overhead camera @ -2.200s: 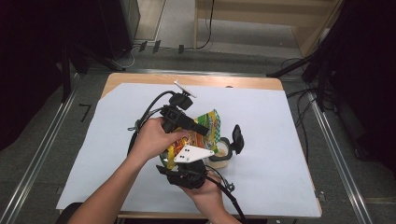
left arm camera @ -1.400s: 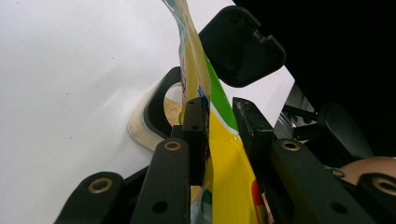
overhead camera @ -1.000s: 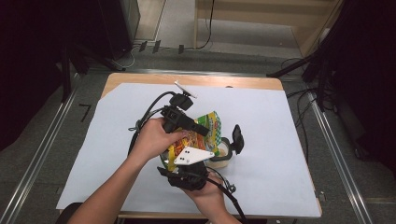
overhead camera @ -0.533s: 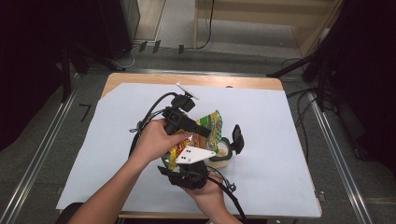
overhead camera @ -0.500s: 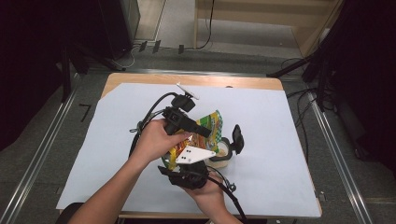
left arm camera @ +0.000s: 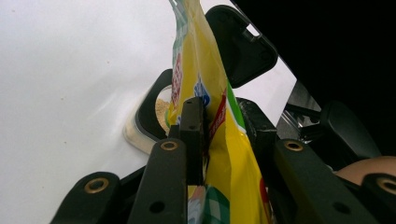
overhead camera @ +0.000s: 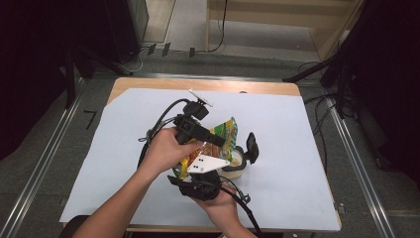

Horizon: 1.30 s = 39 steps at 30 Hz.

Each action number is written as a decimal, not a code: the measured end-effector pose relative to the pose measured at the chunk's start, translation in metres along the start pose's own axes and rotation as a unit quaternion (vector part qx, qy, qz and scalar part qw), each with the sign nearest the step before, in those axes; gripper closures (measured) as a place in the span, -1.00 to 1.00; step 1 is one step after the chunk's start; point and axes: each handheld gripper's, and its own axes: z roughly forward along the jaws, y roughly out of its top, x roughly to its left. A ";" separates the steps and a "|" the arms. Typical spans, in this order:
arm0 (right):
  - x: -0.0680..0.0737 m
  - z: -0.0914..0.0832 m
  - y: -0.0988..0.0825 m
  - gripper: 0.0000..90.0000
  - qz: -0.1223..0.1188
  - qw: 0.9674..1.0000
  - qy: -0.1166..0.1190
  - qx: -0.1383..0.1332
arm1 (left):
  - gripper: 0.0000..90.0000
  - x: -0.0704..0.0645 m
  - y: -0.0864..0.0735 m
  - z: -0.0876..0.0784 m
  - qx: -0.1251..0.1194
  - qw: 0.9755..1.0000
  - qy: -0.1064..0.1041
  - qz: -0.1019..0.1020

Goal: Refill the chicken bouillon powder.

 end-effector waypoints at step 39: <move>0.001 -0.001 0.002 0.50 0.004 1.000 -0.002 0.006 | 0.67 0.004 0.000 0.000 0.002 1.000 -0.007 -0.006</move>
